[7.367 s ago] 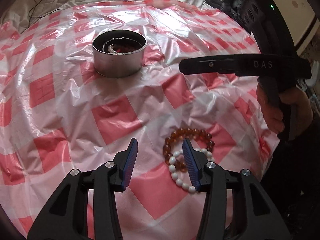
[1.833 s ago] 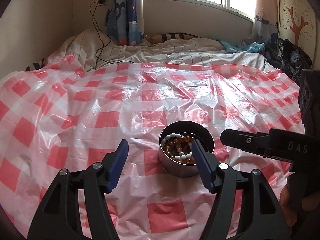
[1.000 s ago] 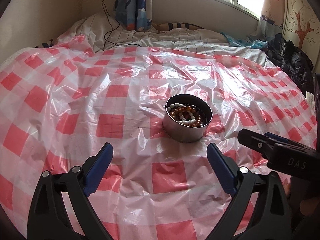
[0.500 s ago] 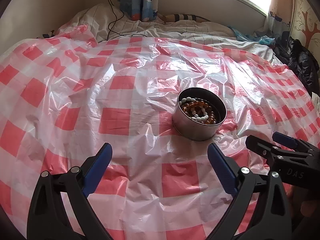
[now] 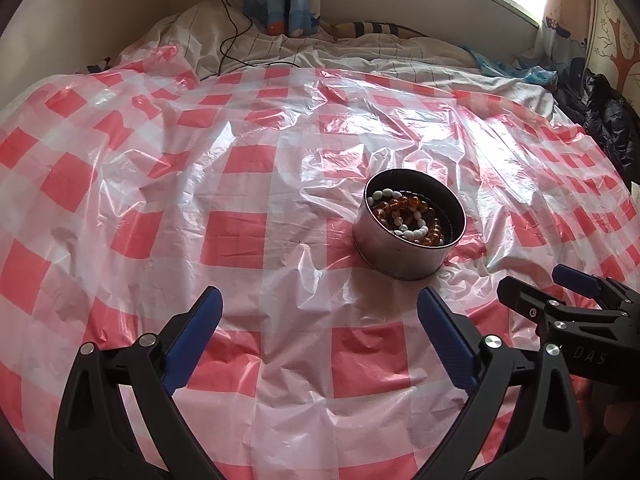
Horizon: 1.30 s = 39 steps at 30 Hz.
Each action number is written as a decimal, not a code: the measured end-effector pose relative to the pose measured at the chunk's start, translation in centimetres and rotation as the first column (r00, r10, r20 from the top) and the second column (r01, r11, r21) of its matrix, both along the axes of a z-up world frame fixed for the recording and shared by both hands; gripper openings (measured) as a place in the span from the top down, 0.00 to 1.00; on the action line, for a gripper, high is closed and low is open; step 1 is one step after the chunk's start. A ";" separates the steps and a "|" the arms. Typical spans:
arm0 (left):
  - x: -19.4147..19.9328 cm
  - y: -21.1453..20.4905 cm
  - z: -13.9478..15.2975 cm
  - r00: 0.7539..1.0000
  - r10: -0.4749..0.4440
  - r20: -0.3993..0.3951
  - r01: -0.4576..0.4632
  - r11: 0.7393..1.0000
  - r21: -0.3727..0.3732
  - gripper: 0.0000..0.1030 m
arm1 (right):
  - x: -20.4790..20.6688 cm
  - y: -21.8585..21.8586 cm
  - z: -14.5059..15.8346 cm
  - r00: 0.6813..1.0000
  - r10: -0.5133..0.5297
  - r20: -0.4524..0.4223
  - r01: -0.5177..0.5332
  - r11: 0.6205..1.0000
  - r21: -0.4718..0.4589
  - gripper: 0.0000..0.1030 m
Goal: Organize jewelry
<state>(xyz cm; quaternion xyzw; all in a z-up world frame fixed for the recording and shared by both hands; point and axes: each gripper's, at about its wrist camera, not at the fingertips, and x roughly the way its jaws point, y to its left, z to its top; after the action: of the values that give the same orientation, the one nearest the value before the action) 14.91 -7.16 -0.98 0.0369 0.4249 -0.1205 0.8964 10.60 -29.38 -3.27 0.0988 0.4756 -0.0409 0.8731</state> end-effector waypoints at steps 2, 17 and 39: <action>0.2 0.1 0.0 1.000 0.004 0.000 -0.004 1.000 0.001 0.08 | 0.2 0.0 -0.1 1.000 0.000 -0.004 0.000 1.000 -0.001 0.08; 1.1 -0.5 -0.6 1.000 -0.003 -0.011 0.003 1.000 0.017 0.08 | 1.0 -0.4 -0.6 1.000 0.006 -0.020 -0.007 1.000 -0.010 0.07; 1.6 -1.4 -0.4 1.000 -0.012 0.016 0.010 0.994 0.108 0.07 | 1.6 -0.5 -0.7 1.000 0.012 -0.026 -0.012 1.000 -0.010 0.07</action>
<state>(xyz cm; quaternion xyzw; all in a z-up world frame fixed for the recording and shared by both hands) 16.51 -8.53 -1.38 0.0884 0.4230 -0.1020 0.8960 12.22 -29.90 -4.01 0.0909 0.4874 -0.0393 0.8675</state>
